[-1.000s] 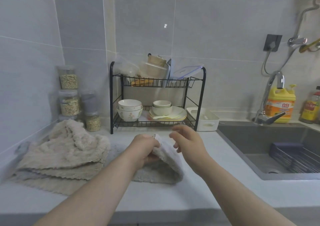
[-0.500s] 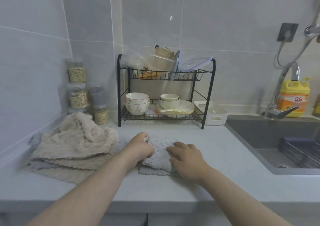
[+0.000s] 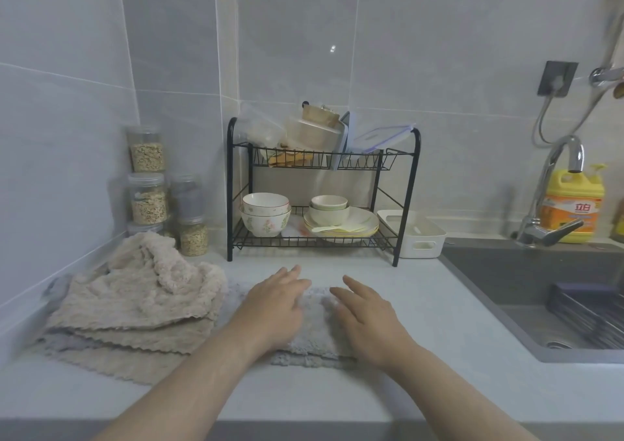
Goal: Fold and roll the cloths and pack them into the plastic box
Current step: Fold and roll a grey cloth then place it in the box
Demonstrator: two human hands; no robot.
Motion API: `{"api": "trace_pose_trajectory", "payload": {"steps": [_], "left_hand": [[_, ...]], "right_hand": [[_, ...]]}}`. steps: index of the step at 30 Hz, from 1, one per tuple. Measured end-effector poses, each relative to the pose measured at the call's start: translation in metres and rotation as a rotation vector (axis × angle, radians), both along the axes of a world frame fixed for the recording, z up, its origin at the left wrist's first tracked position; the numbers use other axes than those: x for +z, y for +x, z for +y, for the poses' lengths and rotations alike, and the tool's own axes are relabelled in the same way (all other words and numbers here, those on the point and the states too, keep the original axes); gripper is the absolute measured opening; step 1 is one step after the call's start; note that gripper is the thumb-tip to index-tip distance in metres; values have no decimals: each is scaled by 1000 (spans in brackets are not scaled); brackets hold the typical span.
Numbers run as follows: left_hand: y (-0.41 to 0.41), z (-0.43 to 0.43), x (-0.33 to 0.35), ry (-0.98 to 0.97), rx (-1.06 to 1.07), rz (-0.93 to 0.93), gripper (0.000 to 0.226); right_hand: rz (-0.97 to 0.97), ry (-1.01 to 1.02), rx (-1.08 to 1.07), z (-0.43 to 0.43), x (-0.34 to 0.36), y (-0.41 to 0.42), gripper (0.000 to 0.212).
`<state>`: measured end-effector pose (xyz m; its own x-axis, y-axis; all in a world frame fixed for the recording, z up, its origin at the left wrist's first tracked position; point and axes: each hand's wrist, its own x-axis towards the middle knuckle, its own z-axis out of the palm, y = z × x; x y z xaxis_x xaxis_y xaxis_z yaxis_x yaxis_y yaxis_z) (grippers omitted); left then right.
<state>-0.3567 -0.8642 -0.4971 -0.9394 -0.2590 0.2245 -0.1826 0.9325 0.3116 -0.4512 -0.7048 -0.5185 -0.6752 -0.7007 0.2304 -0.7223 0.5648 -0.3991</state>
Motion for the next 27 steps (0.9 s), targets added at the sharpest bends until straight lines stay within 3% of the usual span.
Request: {"api": "trace_pose_trajectory", "payload": {"steps": [5, 9, 13, 15, 17, 19, 22, 27], "left_hand": [[-1, -6, -22, -120, -82, -327, 63], [2, -11, -37, -159, -74, -379, 67], [-2, -9, -40, -148, -59, -377, 68], [3, -7, -36, -87, -56, -324, 68], [9, -4, -31, -11, -41, -180, 62], [16, 1, -28, -61, -34, -8, 46], [18, 12, -28, -110, -41, 36, 29], [10, 28, -13, -94, -77, 65, 31]], "right_hand": [[-38, 204, 76, -3, -13, -5, 50], [6, 335, 66, 0, -17, -5, 55], [-47, 317, 58, -2, -18, -6, 56], [-97, 199, -2, -2, -16, -5, 55], [-141, 41, -217, 2, -12, -4, 47], [-79, 103, -401, 5, -6, -1, 48], [-30, 186, -404, 2, -4, 2, 53], [-186, 96, -299, 5, 9, -4, 20]]}}
